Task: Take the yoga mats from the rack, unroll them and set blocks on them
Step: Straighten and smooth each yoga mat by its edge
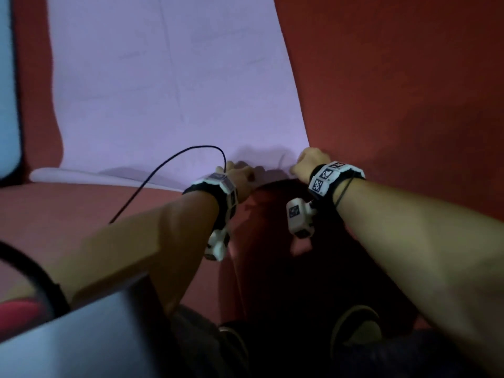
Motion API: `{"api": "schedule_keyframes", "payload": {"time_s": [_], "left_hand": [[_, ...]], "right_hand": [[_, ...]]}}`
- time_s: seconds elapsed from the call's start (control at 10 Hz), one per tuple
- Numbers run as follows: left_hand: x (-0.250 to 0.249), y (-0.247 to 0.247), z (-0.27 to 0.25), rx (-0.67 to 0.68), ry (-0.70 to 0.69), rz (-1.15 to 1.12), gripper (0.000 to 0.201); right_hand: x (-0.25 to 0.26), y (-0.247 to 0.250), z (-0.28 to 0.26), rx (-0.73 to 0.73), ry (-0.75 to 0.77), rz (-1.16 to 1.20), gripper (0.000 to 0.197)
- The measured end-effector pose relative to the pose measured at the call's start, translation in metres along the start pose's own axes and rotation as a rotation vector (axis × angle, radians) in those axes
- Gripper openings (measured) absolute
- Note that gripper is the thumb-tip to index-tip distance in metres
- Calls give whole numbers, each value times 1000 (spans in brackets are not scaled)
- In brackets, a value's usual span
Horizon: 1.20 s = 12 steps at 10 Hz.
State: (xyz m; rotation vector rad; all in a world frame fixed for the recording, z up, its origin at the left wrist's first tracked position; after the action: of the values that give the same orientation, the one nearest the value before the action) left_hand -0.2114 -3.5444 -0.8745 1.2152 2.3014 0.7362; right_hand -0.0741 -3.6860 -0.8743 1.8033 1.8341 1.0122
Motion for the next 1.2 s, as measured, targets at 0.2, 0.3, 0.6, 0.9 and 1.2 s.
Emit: {"api": "schedule_keyframes", "payload": {"time_s": [0.2,0.3,0.6,0.9,1.2], "left_hand": [[-8,9,-7,8,161,-121,52],[-9,1,-16,-49,175,-173,49],[3,5,-11,-256,168,-225,37],[20,1,7,-333,15,-197,44],[33,5,-4,-403,-26,-419,35]], "right_hand": [[-3,-5,22,47,29,131,38],[13,-8,24,273,55,179,46],[4,-12,-9,-24,-21,233,42],[-12,-4,2,37,-108,632,54],[-25,-24,-23,9,-219,980,33]]}}
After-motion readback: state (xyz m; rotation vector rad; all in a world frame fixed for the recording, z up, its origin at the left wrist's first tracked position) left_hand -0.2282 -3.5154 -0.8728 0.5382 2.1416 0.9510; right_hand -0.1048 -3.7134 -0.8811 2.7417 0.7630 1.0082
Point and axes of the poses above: each hand's wrist, its own z-axis towards the middle knuckle, its own y-axis out of the back of the hand, x = y × z, the point moved 5 cm from there along z, towards the middle knuckle, and after that the axes turned 3 degrees about -y, right-handed, at the moved point
